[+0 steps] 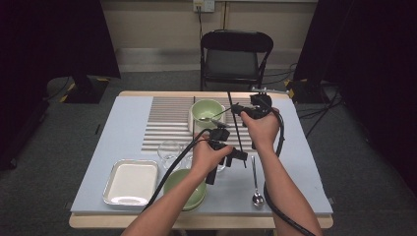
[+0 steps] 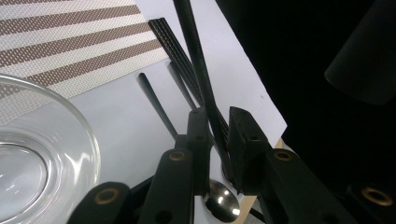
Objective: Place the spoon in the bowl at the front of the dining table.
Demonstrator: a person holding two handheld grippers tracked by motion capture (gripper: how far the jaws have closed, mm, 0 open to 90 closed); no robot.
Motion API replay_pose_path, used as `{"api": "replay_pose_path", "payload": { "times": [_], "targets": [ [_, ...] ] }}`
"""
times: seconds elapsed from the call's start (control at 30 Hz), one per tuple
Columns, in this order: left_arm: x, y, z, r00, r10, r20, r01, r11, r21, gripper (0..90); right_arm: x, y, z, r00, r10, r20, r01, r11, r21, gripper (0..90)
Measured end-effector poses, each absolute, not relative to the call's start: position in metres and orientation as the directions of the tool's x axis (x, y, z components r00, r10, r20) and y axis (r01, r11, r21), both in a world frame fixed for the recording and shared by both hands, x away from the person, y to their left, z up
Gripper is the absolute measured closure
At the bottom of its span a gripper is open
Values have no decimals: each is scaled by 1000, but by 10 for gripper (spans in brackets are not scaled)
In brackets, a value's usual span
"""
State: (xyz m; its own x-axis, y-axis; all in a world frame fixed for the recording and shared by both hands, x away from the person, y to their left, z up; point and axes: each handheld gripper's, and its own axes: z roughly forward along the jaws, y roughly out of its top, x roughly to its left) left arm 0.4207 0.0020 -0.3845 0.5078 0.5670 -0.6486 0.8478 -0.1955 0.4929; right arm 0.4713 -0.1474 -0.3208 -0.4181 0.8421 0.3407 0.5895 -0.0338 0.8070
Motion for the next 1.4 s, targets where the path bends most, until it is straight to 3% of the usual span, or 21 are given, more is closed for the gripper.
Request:
{"api": "replay_pose_path", "payload": {
  "times": [0.47, 1.4],
  "targets": [
    [425, 14, -386, 492, 614, -617, 857, -215, 469, 852, 472, -154, -323, -419, 811, 407, 598, -91, 796, 847],
    [425, 31, -376, 487, 623, -612, 857, -205, 473, 868, 474, -161, -327, -426, 822, 376, 579, -72, 812, 699]
  ]
}}
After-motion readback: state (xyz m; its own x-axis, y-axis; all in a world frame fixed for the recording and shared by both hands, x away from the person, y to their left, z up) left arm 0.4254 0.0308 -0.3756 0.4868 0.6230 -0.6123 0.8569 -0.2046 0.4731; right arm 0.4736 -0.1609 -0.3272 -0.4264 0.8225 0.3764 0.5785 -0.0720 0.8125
